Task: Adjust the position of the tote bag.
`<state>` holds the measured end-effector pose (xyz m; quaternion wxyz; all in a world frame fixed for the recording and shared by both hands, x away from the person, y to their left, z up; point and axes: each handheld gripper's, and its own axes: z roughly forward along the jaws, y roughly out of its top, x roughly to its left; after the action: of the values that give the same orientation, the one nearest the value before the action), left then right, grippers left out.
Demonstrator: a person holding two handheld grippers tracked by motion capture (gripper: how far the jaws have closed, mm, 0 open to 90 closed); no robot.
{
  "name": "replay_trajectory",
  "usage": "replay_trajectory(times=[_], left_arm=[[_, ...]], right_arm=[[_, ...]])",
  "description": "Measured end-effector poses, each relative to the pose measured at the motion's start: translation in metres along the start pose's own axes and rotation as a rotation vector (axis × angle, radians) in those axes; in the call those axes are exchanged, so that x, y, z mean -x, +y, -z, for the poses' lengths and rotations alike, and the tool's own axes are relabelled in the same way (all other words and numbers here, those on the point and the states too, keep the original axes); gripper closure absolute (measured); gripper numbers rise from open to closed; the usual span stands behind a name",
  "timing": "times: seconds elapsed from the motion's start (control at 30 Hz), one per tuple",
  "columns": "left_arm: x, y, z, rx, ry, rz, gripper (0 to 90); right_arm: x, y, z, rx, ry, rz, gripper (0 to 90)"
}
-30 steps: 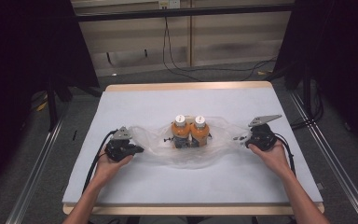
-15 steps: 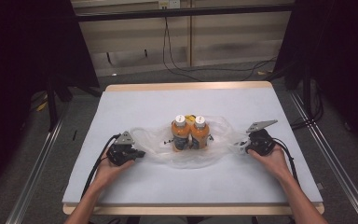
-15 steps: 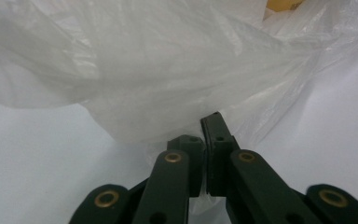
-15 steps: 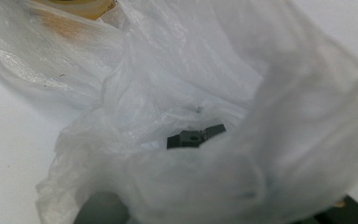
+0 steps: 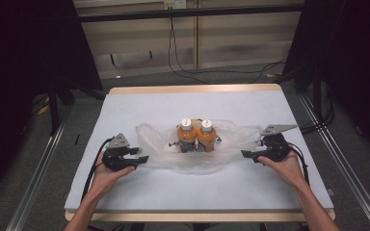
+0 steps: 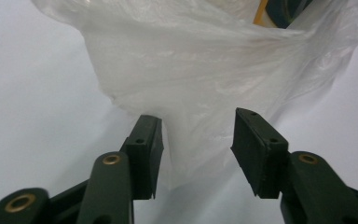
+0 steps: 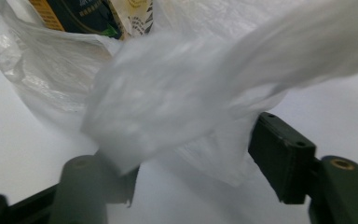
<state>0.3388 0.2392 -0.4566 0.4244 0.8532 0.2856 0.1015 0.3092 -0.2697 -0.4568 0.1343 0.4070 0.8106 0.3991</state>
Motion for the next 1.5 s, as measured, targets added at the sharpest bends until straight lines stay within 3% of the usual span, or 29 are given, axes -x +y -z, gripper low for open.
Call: replay_trajectory(times=[0.17, 0.2, 0.33, 0.43, 0.5, 0.63, 0.7, 0.9, 0.93, 0.97, 1.1, 1.23, 1.33, 1.4, 1.5], left_arm=[[0.006, -0.001, 0.014, 0.032, 0.005, -0.012, 48.2], [0.009, 0.0, 0.022, 0.056, -0.002, -0.015, 48.5], [0.016, 0.003, 0.034, 0.107, -0.002, -0.012, 54.7], [0.02, 0.007, 0.039, 0.123, -0.01, -0.026, 61.6], [0.024, 0.015, 0.043, 0.142, -0.032, -0.048, 67.0], [0.031, 0.027, 0.033, 0.136, -0.066, -0.074, 75.1], [0.033, 0.033, 0.028, 0.119, -0.065, -0.103, 76.5], [0.035, 0.056, 0.015, 0.134, -0.084, -0.12, 77.8], [0.035, 0.056, 0.015, 0.134, -0.084, -0.12, 78.1], [0.035, 0.066, 0.011, 0.136, -0.088, -0.133, 78.4], [0.036, 0.081, 0.002, 0.135, -0.101, -0.15, 79.4], [0.038, 0.084, -0.006, 0.123, -0.109, -0.151, 80.8], [0.035, 0.084, -0.014, 0.1, -0.118, -0.158, 84.8], [0.032, 0.084, -0.022, 0.099, -0.13, -0.143, 87.9], [0.031, 0.084, -0.029, 0.056, -0.118, -0.143, 90.0]], right_arm=[[-0.005, -0.009, 0.024, 0.043, -0.023, -0.003, 27.4], [-0.006, -0.009, 0.029, 0.053, -0.028, 0.0, 26.3], [-0.009, -0.01, 0.049, 0.1, -0.041, -0.016, 26.1], [-0.011, -0.006, 0.062, 0.14, -0.051, -0.015, 29.0], [-0.013, -0.002, 0.071, 0.168, -0.051, -0.006, 36.1], [-0.016, 0.009, 0.078, 0.198, -0.04, 0.013, 44.6], [-0.017, 0.015, 0.078, 0.207, -0.02, 0.026, 50.0], [-0.029, 0.04, 0.058, 0.173, 0.002, 0.089, 60.4], [-0.029, 0.04, 0.058, 0.173, 0.002, 0.089, 60.4], [-0.033, 0.053, 0.055, 0.18, 0.013, 0.107, 58.9], [-0.042, 0.077, 0.053, 0.191, 0.019, 0.147, 55.8], [-0.043, 0.087, 0.053, 0.214, 0.026, 0.144, 54.2], [-0.042, 0.089, 0.048, 0.2, 0.056, 0.145, 64.9], [-0.041, 0.089, 0.037, 0.161, 0.07, 0.153, 73.3], [-0.044, 0.089, 0.022, 0.115, 0.088, 0.17, 80.0]])
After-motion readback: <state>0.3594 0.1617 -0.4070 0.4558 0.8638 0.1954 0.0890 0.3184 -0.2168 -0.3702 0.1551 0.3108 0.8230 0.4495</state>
